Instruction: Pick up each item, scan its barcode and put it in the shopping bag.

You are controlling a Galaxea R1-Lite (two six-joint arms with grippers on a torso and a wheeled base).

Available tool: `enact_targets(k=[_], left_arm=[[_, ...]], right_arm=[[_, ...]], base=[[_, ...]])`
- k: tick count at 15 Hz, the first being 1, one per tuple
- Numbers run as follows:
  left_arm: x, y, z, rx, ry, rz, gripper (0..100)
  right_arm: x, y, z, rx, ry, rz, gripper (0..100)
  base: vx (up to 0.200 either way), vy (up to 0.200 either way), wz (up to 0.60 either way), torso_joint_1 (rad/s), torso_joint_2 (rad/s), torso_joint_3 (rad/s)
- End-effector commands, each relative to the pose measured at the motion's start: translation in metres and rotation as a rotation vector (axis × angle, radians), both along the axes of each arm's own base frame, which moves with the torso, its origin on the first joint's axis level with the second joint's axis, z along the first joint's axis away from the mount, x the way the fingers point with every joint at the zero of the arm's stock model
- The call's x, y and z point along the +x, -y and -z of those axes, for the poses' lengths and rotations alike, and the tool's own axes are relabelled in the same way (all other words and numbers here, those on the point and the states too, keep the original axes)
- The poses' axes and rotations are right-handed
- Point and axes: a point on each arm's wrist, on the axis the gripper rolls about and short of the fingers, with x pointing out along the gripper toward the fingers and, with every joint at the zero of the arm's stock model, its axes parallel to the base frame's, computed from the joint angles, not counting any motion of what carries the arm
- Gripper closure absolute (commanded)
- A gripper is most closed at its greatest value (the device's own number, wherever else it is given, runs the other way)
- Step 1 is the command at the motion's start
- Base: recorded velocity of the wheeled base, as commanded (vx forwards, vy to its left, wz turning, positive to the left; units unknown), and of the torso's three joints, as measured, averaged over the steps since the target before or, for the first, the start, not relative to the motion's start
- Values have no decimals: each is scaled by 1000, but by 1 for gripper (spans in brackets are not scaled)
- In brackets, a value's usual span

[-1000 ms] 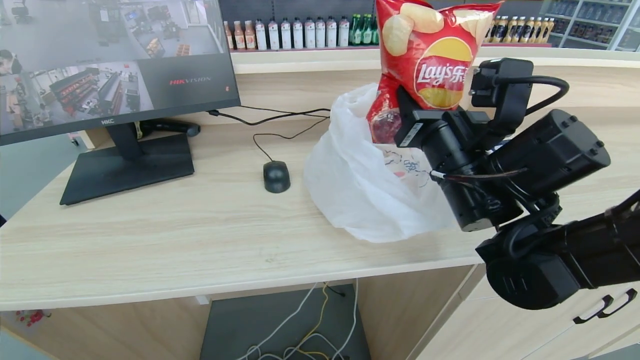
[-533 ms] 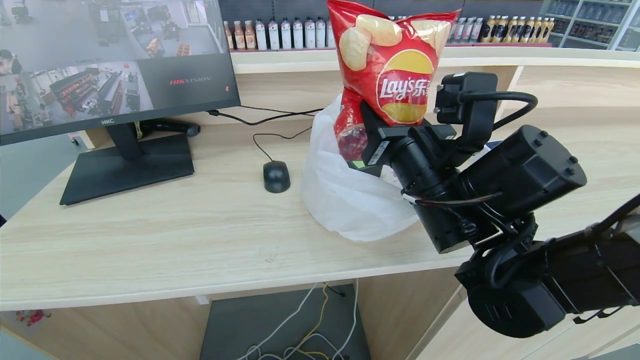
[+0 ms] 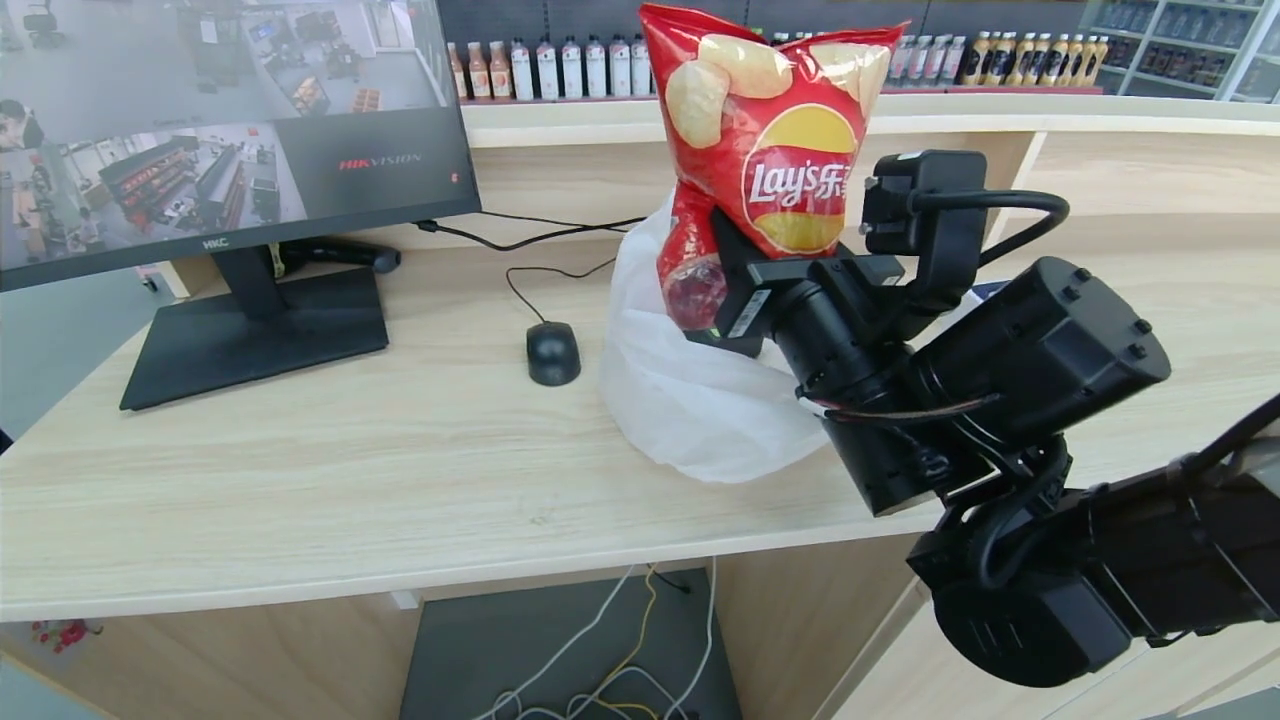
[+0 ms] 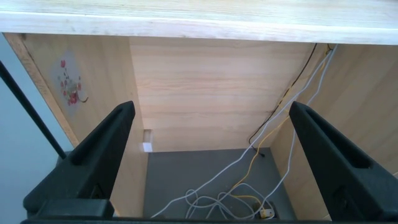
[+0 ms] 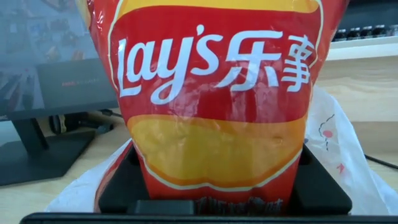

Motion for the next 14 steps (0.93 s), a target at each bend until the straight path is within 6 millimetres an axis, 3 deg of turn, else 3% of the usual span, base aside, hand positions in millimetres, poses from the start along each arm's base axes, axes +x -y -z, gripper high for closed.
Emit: enact_targets(k=[1,6,12,14], left_arm=[[0,0,0,0,0,-1,0],[0,0,0,0,0,-1,0],[0,0,0,0,0,-1,0],[0,0,0,0,0,-1,0]], right_arm=[[-3,1,5,-18,-15,-5,100],[-11,-5,25,-67,-71,-27,100],[3,28,12,19,-70,63,100],[2,33,20,-2,-97,72,100]], base=[[0,0,0,0,0,0],[0,0,0,0,0,0],[0,0,0,0,0,0],[0,0,0,0,0,0]])
